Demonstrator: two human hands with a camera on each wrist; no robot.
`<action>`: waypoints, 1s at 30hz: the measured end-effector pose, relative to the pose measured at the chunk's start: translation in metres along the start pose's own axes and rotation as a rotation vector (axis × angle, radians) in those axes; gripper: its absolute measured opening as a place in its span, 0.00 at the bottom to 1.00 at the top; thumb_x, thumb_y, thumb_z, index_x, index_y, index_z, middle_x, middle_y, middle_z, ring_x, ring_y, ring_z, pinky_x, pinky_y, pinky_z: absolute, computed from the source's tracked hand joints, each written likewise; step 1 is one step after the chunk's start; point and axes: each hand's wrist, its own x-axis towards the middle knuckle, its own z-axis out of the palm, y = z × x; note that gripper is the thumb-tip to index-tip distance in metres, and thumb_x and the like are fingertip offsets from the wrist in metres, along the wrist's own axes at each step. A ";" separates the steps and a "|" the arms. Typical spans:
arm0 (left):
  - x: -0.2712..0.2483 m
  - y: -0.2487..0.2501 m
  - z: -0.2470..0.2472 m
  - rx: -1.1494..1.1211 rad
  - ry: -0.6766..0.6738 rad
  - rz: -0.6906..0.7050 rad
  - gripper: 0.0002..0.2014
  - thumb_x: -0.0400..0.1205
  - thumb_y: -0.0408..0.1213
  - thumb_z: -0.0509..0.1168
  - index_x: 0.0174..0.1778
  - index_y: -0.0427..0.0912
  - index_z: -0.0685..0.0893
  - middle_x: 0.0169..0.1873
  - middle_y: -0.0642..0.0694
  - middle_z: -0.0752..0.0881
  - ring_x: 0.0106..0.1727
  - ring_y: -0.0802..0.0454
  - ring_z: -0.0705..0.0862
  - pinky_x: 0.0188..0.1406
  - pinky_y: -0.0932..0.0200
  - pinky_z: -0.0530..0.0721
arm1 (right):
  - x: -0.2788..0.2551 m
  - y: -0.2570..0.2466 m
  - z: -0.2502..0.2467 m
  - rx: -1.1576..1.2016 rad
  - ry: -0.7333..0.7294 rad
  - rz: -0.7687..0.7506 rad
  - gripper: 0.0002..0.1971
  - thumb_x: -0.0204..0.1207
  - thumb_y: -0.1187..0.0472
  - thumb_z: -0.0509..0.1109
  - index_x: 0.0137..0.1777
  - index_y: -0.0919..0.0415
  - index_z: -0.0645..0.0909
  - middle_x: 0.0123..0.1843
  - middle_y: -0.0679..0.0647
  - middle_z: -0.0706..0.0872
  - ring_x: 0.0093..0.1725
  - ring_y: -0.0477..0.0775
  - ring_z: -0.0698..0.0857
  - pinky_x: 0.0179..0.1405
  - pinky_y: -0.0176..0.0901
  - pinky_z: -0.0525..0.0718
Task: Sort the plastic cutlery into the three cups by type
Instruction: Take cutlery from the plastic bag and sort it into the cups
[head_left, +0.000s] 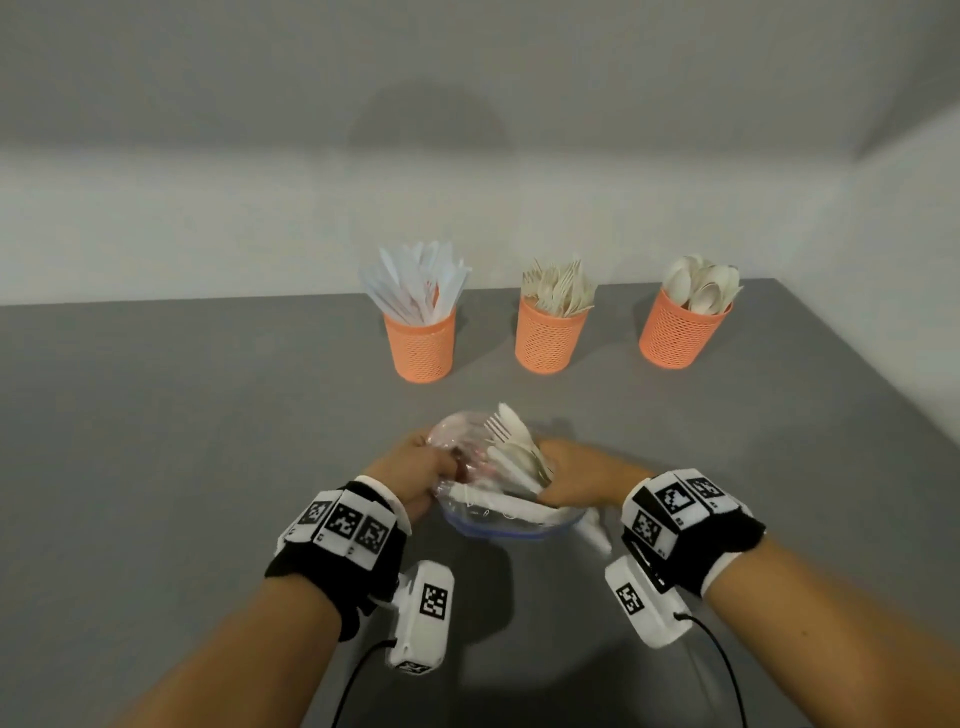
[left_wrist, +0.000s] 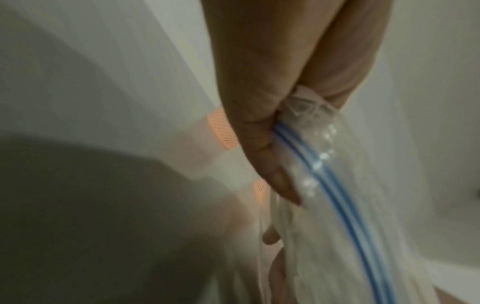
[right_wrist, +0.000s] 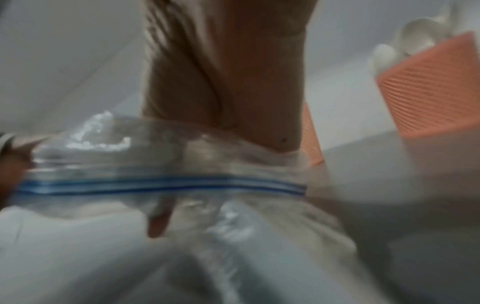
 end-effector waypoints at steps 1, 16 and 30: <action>0.000 0.002 -0.005 -0.055 -0.005 0.010 0.24 0.70 0.08 0.46 0.33 0.32 0.85 0.22 0.43 0.87 0.24 0.48 0.86 0.23 0.64 0.84 | -0.001 0.000 0.000 0.069 -0.016 -0.006 0.07 0.75 0.63 0.71 0.51 0.60 0.79 0.43 0.50 0.82 0.45 0.49 0.79 0.29 0.26 0.72; 0.009 0.001 -0.029 0.194 0.343 0.041 0.14 0.75 0.18 0.54 0.44 0.44 0.69 0.46 0.37 0.74 0.35 0.46 0.74 0.30 0.56 0.73 | 0.005 -0.005 -0.042 1.386 0.507 -0.282 0.06 0.83 0.61 0.60 0.44 0.58 0.75 0.26 0.50 0.76 0.27 0.47 0.77 0.40 0.42 0.83; -0.023 0.059 0.027 0.150 -0.362 0.235 0.19 0.83 0.47 0.59 0.68 0.45 0.72 0.54 0.38 0.86 0.50 0.46 0.89 0.54 0.50 0.87 | -0.006 -0.068 -0.035 1.093 0.285 -0.339 0.15 0.82 0.49 0.59 0.41 0.58 0.81 0.31 0.48 0.87 0.39 0.54 0.85 0.44 0.47 0.82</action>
